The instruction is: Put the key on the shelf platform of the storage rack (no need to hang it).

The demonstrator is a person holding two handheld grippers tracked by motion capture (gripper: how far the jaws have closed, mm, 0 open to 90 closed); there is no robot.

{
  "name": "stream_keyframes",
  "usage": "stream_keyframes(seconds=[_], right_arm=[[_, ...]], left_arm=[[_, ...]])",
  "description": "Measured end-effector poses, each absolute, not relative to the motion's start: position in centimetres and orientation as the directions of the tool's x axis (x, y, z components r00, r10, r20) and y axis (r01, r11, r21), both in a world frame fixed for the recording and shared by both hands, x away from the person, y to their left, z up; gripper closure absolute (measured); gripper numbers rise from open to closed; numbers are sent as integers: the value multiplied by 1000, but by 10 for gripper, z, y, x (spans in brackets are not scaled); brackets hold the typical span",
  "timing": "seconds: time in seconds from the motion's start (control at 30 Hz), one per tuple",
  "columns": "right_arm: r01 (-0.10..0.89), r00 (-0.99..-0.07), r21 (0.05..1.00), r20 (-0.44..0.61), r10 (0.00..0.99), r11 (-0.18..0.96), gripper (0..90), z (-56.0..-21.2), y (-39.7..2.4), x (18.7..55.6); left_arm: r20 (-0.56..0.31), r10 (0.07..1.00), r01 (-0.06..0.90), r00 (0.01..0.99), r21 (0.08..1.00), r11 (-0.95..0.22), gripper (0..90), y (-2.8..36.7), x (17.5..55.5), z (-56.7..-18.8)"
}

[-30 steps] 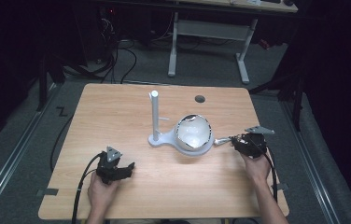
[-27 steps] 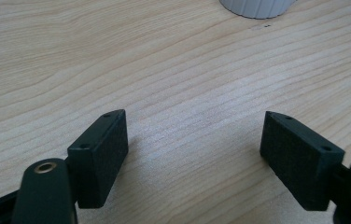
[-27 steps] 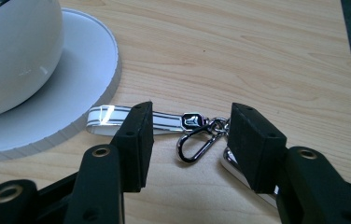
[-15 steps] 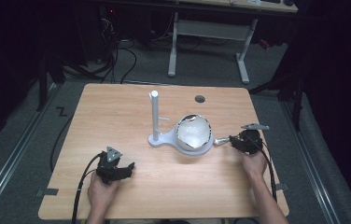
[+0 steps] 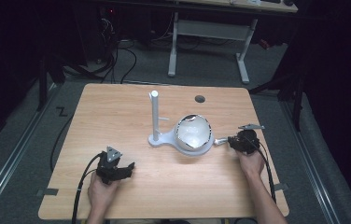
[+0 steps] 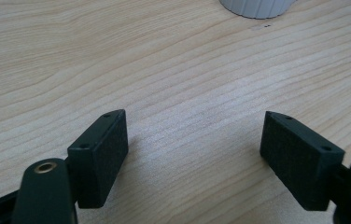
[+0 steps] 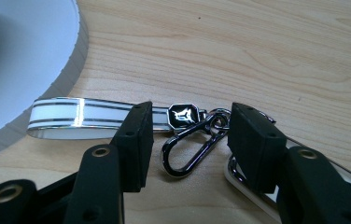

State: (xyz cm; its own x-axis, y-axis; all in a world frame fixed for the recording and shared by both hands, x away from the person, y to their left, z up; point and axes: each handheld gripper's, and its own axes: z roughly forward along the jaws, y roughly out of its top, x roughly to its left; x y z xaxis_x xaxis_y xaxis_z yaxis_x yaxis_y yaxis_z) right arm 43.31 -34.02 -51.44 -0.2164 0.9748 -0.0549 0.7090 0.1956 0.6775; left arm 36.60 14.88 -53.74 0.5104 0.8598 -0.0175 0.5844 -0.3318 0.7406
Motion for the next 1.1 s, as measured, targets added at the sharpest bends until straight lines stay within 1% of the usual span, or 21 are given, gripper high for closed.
stream_keyframes(seconds=[0.17,0.37,0.5,0.53,0.9,1.1], right_arm=[[710,-217,676,-57,974,198,515,-516,-339,434],[722,-217,663,-59,974,200,561,-519,-339,435],[724,-214,664,-37,976,184,591,-520,-342,434],[725,-218,664,-30,975,183,628,-520,-343,433],[723,-195,671,-30,980,164,777,-520,-347,429],[724,-173,673,-38,984,153,826,-520,-349,429]], left_arm=[[-18,860,585,510,740,-332,238,149,366,-537],[-19,859,585,511,740,-331,238,149,366,-537],[-19,859,585,511,740,-331,238,149,366,-537],[-19,859,585,511,740,-331,238,149,366,-537],[-18,860,585,510,741,-331,238,149,366,-537],[-18,860,585,510,741,-332,238,149,366,-537]])
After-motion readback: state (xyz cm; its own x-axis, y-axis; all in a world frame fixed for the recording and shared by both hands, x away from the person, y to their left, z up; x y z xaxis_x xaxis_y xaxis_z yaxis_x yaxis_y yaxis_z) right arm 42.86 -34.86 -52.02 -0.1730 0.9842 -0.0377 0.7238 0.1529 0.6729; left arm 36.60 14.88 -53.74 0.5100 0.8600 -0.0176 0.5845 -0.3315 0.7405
